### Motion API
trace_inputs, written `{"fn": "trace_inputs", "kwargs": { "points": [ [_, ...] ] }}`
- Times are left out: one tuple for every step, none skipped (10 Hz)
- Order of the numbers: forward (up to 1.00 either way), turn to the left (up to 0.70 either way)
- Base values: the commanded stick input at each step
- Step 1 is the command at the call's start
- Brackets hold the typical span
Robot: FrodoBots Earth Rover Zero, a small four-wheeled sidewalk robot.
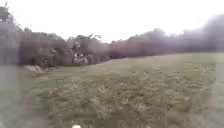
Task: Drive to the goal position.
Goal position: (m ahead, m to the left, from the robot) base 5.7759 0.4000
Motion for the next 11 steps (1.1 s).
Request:
{"fn": "trace_inputs", "kwargs": {
  "points": [
    [0.7, 0.0],
    [0.7, 0.0],
    [0.7, 0.0],
    [0.7, 0.0],
    [0.7, 0.0],
    [0.7, 0.0],
    [0.7, 0.0],
    [0.7, 0.0],
    [0.7, 0.0],
    [0.7, 0.0],
    [0.7, 0.0]
  ]
}}
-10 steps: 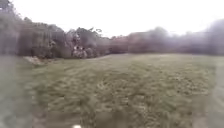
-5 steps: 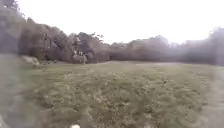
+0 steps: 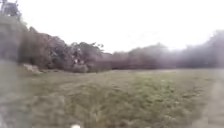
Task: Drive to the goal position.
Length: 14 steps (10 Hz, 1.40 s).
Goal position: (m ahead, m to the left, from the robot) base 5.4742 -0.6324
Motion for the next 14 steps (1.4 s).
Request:
{"fn": "trace_inputs", "kwargs": {
  "points": [
    [0.7, 0.0],
    [0.7, 0.0],
    [0.7, 0.0],
    [0.7, 0.0],
    [0.7, 0.0],
    [0.7, 0.0],
    [0.7, 0.0],
    [0.7, 0.0],
    [0.7, 0.0],
    [0.7, 0.0],
    [0.7, 0.0],
    [0.7, 0.0],
    [0.7, -0.06],
    [0.7, -0.12]
  ]
}}
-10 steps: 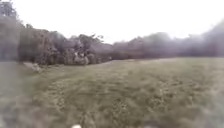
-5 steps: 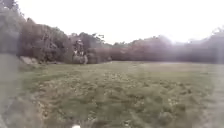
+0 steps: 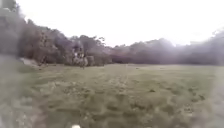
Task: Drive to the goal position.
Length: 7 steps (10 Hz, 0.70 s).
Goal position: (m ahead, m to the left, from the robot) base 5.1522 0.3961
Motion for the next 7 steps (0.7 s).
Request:
{"fn": "trace_inputs", "kwargs": {
  "points": [
    [0.7, -0.13],
    [0.7, -0.13],
    [0.7, -0.13],
    [0.7, -0.13],
    [0.7, -0.13],
    [0.7, -0.11],
    [0.7, -0.05]
  ]
}}
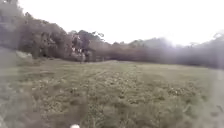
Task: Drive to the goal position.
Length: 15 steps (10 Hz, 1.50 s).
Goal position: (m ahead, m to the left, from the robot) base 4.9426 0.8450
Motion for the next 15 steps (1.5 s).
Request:
{"fn": "trace_inputs", "kwargs": {
  "points": [
    [0.7, 0.0],
    [0.7, 0.0],
    [0.7, 0.0],
    [0.7, 0.0],
    [0.7, 0.0],
    [0.7, 0.0],
    [0.7, 0.0],
    [0.7, 0.0],
    [0.7, 0.0],
    [0.7, 0.0],
    [0.7, 0.0],
    [0.7, 0.0],
    [0.7, 0.0],
    [0.7, 0.0],
    [0.7, 0.0]
  ]
}}
